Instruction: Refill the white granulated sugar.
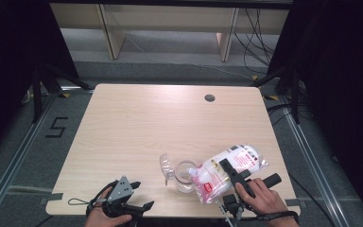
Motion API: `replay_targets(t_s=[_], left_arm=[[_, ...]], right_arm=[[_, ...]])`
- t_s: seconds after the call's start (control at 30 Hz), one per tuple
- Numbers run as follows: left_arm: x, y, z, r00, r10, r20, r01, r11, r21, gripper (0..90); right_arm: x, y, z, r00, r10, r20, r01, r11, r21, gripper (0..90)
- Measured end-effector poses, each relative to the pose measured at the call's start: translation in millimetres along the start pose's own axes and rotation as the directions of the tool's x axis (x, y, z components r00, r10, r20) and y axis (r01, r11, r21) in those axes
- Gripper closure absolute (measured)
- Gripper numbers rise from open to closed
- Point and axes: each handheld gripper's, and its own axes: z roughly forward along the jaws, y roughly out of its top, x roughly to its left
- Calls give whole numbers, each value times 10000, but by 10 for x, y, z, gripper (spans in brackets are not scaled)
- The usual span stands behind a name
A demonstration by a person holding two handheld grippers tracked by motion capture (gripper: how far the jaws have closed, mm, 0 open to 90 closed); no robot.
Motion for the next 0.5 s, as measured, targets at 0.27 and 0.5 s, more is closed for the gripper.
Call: replay_targets(t_s=[0.27,0.5], left_arm=[[-10,10,-9,9998,-151,89,152,9997,-179,187],[-18,8,-1,9997,-232,109,235,9994,-238,187]], right_arm=[[-17,16,0,9997,-207,-87,207,9998,-35,537],[-16,17,0,9998,-180,-108,180,9998,-16,538]])
